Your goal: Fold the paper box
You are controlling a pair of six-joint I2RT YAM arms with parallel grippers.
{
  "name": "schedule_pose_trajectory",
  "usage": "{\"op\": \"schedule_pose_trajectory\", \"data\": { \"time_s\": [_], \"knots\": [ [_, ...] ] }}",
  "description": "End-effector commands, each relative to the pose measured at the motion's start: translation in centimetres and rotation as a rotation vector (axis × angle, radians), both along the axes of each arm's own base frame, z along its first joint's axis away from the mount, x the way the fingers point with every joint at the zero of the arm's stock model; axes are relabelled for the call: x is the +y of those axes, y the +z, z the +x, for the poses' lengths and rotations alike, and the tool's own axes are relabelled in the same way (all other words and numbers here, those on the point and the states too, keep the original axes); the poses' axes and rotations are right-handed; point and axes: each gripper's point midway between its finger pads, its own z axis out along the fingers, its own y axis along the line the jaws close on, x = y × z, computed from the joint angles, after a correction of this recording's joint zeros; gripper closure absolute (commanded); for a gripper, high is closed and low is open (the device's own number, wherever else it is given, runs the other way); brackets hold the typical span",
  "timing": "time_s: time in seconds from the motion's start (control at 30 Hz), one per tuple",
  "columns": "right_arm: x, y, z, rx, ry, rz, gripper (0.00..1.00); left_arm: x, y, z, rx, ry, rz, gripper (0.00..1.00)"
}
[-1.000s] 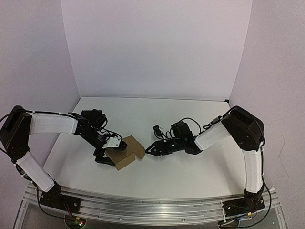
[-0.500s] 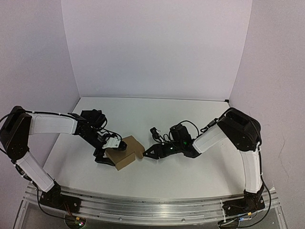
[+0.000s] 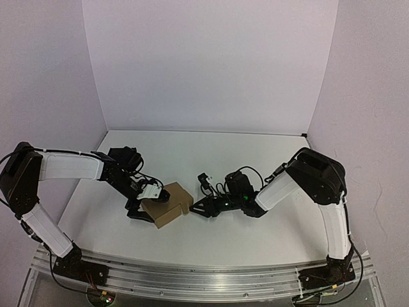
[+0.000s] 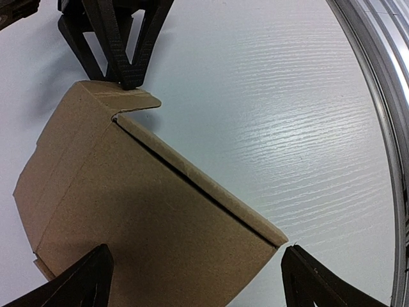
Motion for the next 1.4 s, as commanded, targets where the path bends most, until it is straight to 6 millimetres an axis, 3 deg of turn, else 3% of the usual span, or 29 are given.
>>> {"op": "schedule_pose_trajectory", "data": {
  "time_s": [0.0,0.37,0.63,0.73,0.9,1.0,1.13,1.37],
  "knots": [
    [0.1,0.2,1.7,-0.118,-0.064,-0.02,0.58,1.2,-1.8,-2.0,0.092,-0.011,0.057,0.06],
    [1.6,0.1,1.4,-0.186,-0.074,-0.031,0.58,1.3,-2.3,-2.0,0.081,-0.02,0.063,0.06],
    [1.2,1.4,3.4,-0.25,-0.214,-0.014,0.61,1.4,-2.4,-2.2,0.084,-0.032,0.062,0.06],
    [2.1,2.3,2.2,-0.265,-0.159,0.015,0.56,1.5,-2.4,-2.2,0.083,-0.031,0.063,0.05],
    [2.1,1.8,-0.9,-0.23,-0.072,0.015,0.44,1.2,-1.5,-2.1,0.066,-0.033,0.042,0.04],
    [2.0,1.7,-1.5,-0.272,-0.089,-0.018,0.41,1.1,-1.2,-2.3,0.058,-0.043,0.026,0.04],
    [2.6,1.4,-0.5,-0.335,-0.151,-0.055,0.37,1.2,-1.7,-2.4,0.068,-0.047,0.034,0.04],
    [0.8,1.3,2.8,-0.435,-0.332,-0.142,0.51,1.3,-1.9,-2.5,0.057,-0.068,0.037,0.06]
  ]
}}
